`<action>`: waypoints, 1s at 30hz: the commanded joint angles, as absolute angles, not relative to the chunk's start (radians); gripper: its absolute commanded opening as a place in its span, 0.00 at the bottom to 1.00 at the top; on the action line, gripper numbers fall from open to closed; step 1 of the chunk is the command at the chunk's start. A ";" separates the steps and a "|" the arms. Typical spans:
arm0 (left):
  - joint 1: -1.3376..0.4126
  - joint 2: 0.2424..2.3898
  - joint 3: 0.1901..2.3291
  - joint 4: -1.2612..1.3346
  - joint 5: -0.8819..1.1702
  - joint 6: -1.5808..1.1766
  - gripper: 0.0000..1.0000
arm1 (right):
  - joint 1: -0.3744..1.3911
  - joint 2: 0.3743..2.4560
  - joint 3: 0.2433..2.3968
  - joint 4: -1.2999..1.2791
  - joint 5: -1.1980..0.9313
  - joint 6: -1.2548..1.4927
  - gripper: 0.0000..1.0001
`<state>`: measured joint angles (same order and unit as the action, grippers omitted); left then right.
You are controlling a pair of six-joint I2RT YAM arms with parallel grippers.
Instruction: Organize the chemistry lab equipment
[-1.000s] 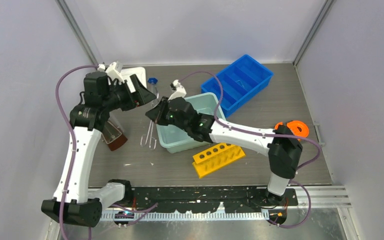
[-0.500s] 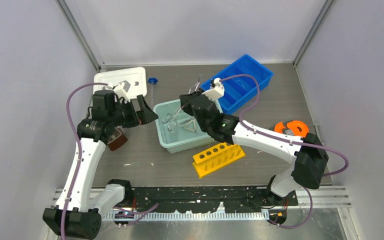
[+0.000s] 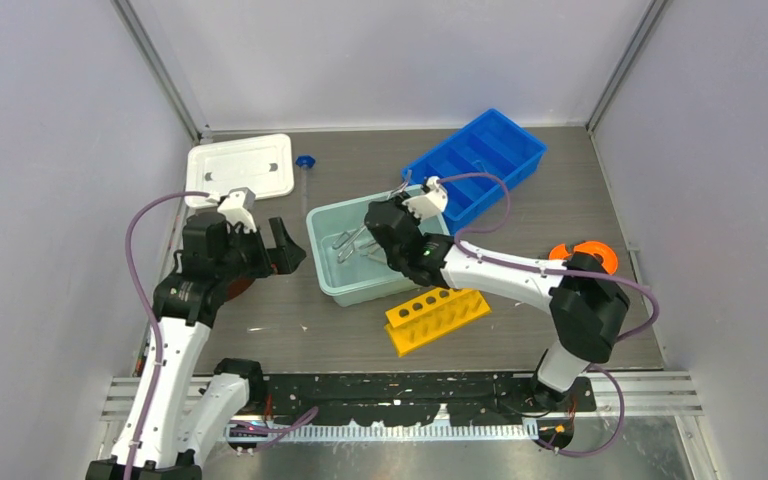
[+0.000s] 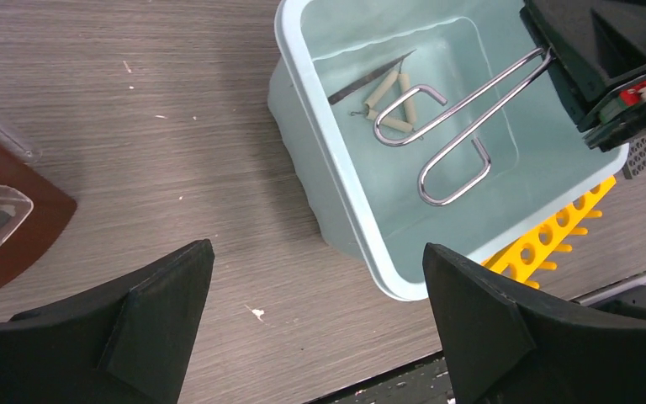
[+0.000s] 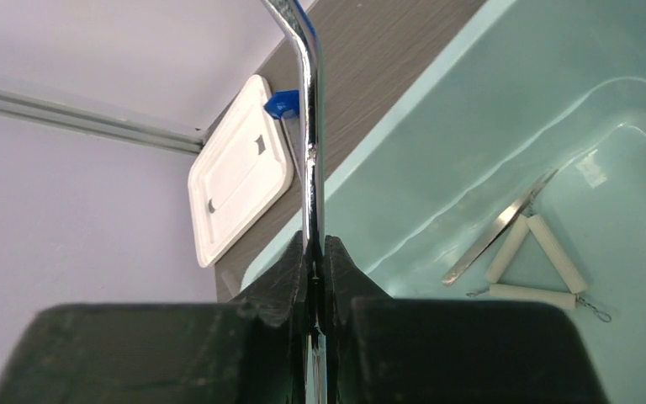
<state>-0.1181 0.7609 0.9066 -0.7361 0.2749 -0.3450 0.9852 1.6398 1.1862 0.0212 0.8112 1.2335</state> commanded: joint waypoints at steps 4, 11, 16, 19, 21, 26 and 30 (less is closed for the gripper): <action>-0.126 0.736 0.905 -0.685 0.228 -0.315 1.00 | 0.982 1.670 1.185 0.023 0.882 1.360 0.19; -0.149 0.732 0.910 -0.703 0.198 -0.299 1.00 | 0.981 1.684 1.167 -0.078 0.865 1.487 0.34; -0.164 0.730 0.912 -0.714 0.166 -0.289 1.00 | 0.982 1.653 1.169 -0.131 0.869 1.489 0.39; -0.169 0.731 0.913 -0.719 0.151 -0.285 1.00 | 0.982 1.633 1.204 -0.218 0.878 1.503 0.47; -0.170 0.732 0.913 -0.720 0.142 -0.285 1.00 | 0.980 1.620 1.234 -0.310 0.881 1.530 0.53; -0.173 0.738 0.914 -0.730 0.122 -0.281 1.00 | 0.979 1.578 1.273 -0.427 0.885 1.465 0.61; -0.175 0.742 0.913 -0.733 0.096 -0.282 1.00 | 0.979 1.513 1.267 -0.432 0.905 1.331 0.62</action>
